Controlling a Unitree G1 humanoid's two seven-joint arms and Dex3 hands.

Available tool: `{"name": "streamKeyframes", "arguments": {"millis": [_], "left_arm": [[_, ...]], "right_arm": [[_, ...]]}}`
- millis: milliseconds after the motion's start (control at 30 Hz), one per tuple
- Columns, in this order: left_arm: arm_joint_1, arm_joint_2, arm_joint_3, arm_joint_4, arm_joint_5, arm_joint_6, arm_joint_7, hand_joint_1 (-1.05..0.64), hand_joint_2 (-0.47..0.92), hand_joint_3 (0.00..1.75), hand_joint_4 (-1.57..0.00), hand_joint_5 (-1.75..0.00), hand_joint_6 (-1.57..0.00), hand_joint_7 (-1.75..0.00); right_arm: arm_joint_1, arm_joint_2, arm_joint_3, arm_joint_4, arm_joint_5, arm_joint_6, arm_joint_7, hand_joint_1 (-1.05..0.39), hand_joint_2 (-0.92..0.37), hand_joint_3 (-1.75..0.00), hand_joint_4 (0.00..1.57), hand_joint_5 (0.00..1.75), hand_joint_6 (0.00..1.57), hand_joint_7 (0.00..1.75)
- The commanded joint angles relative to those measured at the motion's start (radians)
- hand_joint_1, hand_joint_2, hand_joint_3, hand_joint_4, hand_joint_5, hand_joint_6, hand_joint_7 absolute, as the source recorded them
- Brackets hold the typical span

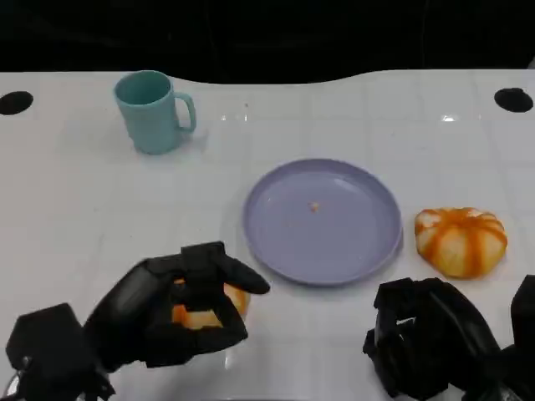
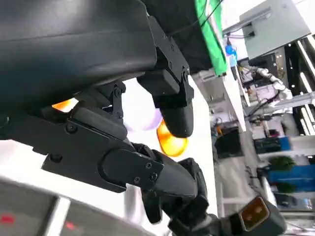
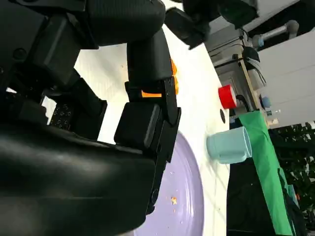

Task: Grasp the bread from the table and place it into the plate.

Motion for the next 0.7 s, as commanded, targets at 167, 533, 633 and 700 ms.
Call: {"name": "streamKeyframes", "arguments": {"millis": [167, 533, 633, 700], "left_arm": [[0.029, 0.092, -0.013, -0.156, 0.193, 0.002, 0.130, -0.80, 0.91, 0.01, -0.42, -1.08, -0.36, -0.60], [0.064, 0.174, -0.051, -0.322, 0.672, 0.015, 0.353, -0.85, 0.92, 0.01, -0.26, -1.01, -0.22, -0.54], [0.064, 0.189, -0.067, -0.347, 0.803, 0.028, 0.403, -0.84, 0.92, 0.01, -0.24, -0.98, -0.20, -0.53], [0.060, 0.197, -0.078, -0.355, 0.877, 0.032, 0.435, -0.83, 0.91, 0.00, -0.24, -0.98, -0.19, -0.52]], "right_arm": [[0.012, -0.009, -0.003, -0.019, 0.011, 0.015, -0.009, -1.05, -0.03, -1.41, 1.49, 1.40, 1.57, 1.01], [0.012, -0.008, -0.001, -0.019, 0.010, 0.005, -0.004, -1.05, -0.03, -1.42, 1.48, 1.41, 1.57, 1.00], [0.015, -0.011, 0.003, -0.026, 0.001, 0.002, -0.009, -1.05, -0.03, -1.42, 1.48, 1.41, 1.57, 1.00], [0.015, -0.012, 0.002, -0.025, 0.006, 0.003, -0.004, -1.05, -0.03, -1.42, 1.49, 1.41, 1.57, 1.00]]}}
